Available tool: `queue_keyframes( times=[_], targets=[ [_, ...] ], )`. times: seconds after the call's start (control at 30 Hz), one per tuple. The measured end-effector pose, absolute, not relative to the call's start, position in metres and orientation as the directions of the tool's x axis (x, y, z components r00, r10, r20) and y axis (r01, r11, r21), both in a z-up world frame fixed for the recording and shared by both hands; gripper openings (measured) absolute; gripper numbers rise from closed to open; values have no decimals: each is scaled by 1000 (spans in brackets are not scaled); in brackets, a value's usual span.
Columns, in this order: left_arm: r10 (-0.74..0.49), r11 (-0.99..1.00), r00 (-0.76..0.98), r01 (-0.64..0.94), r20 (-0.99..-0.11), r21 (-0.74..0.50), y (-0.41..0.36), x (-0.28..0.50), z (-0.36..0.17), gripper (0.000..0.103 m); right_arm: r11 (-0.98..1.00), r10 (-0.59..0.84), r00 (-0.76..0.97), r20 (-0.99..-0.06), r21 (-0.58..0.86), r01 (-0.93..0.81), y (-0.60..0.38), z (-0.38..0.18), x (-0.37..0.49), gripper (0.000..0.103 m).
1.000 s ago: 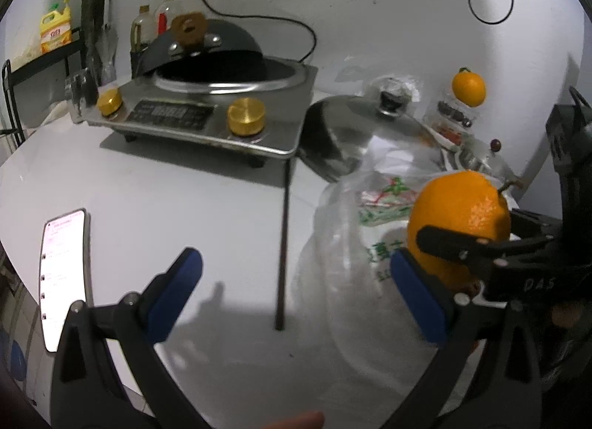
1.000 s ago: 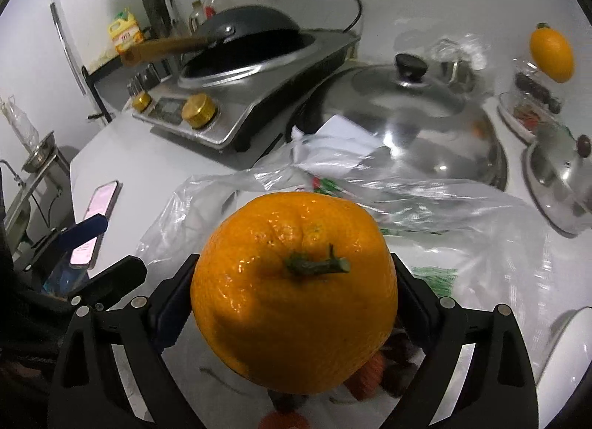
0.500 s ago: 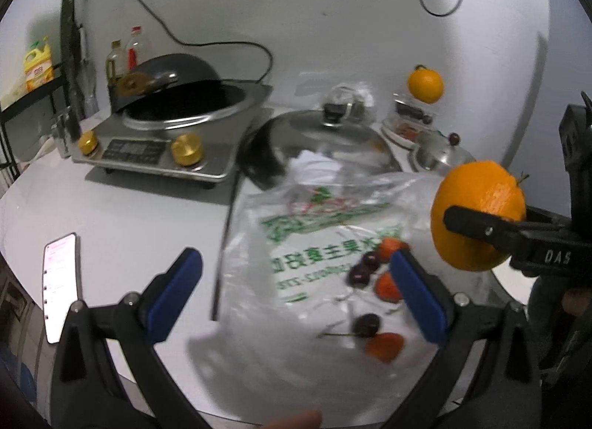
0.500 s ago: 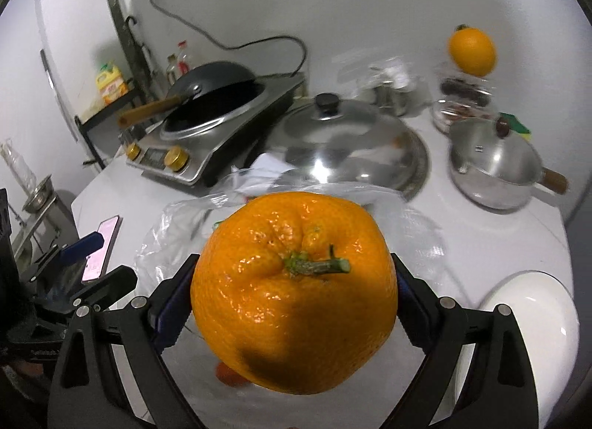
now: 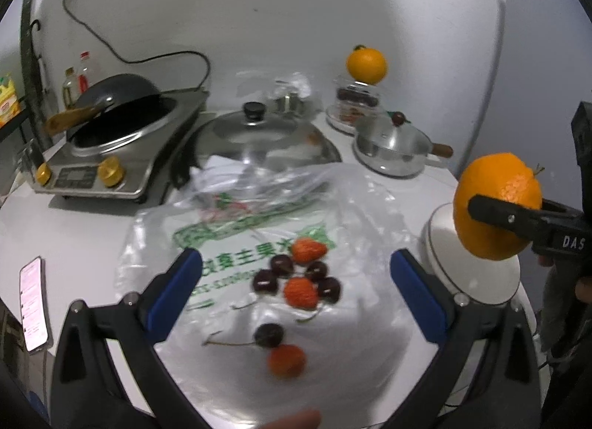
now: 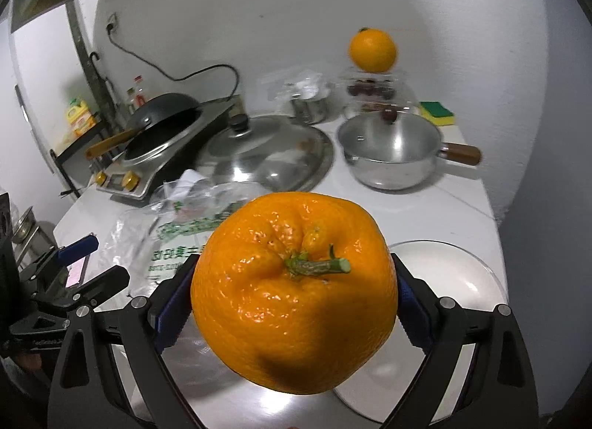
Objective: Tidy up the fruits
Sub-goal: 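Lift the orange with the right gripper and carry it over the white plate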
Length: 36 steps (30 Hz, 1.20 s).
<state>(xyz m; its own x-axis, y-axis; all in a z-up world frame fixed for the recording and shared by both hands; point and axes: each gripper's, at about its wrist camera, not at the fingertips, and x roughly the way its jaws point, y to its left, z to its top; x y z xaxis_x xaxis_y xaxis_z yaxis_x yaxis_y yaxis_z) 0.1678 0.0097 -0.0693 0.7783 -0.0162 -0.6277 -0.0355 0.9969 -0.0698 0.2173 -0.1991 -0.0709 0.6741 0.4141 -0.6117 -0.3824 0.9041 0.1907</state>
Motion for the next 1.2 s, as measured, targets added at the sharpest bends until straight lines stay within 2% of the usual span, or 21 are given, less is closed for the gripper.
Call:
queue_keyframes(
  times=[0.43, 1.2],
  targets=[
    [-42, 999, 752, 15, -658, -46, -44, 196, -75, 102, 920, 390, 685, -615, 221, -325, -260, -82, 234, 95],
    [-67, 998, 711, 57, -700, -38, -78, 238, -97, 102, 941, 336, 649, -682, 216, -259, -293, -128, 287, 95]
  ],
)
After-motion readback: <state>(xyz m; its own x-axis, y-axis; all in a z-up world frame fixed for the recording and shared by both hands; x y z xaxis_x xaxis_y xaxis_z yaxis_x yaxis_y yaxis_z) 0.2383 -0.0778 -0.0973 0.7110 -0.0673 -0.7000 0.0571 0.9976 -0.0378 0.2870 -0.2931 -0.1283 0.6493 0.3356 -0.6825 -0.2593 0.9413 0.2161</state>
